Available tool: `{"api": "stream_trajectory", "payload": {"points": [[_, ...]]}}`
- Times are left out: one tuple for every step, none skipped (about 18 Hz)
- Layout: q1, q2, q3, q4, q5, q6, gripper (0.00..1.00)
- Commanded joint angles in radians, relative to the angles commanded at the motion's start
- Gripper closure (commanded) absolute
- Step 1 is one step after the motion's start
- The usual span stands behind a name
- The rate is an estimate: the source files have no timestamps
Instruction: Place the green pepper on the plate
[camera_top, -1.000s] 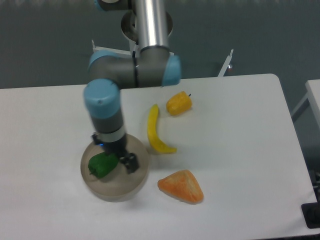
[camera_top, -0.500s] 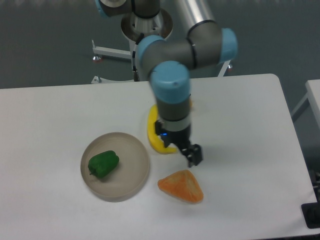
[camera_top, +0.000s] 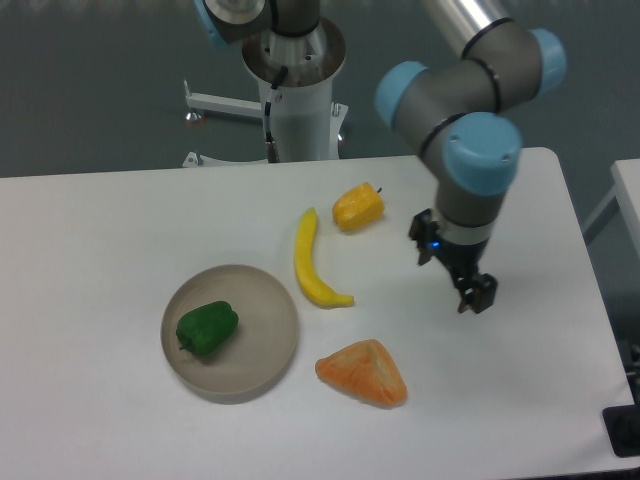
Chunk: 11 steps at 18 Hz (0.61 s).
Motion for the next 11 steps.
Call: {"api": "stream_trajectory", "payload": {"points": [[0.005, -0.002, -0.008, 0.002, 0.008, 0.002, 0.0], [0.006, -0.002, -0.008, 0.003, 0.008, 0.002, 0.0], [0.006, -0.002, -0.009, 0.003, 0.008, 0.0, 0.0], [0.005, -0.002, -0.011, 0.003, 0.008, 0.0, 0.0], [0.005, 0.0, -0.017, 0.003, 0.008, 0.0, 0.0], [0.005, 0.005, -0.024, 0.009, 0.008, 0.0, 0.0], [0.005, 0.006, -0.026, 0.009, 0.009, 0.0, 0.0], [0.003, 0.008, -0.026, 0.009, 0.011, 0.0, 0.0], [0.003, 0.008, -0.025, 0.009, 0.012, 0.0, 0.0], [0.005, 0.009, -0.025, 0.008, 0.012, 0.0, 0.0], [0.003, 0.009, -0.025, 0.008, 0.012, 0.0, 0.0]]}}
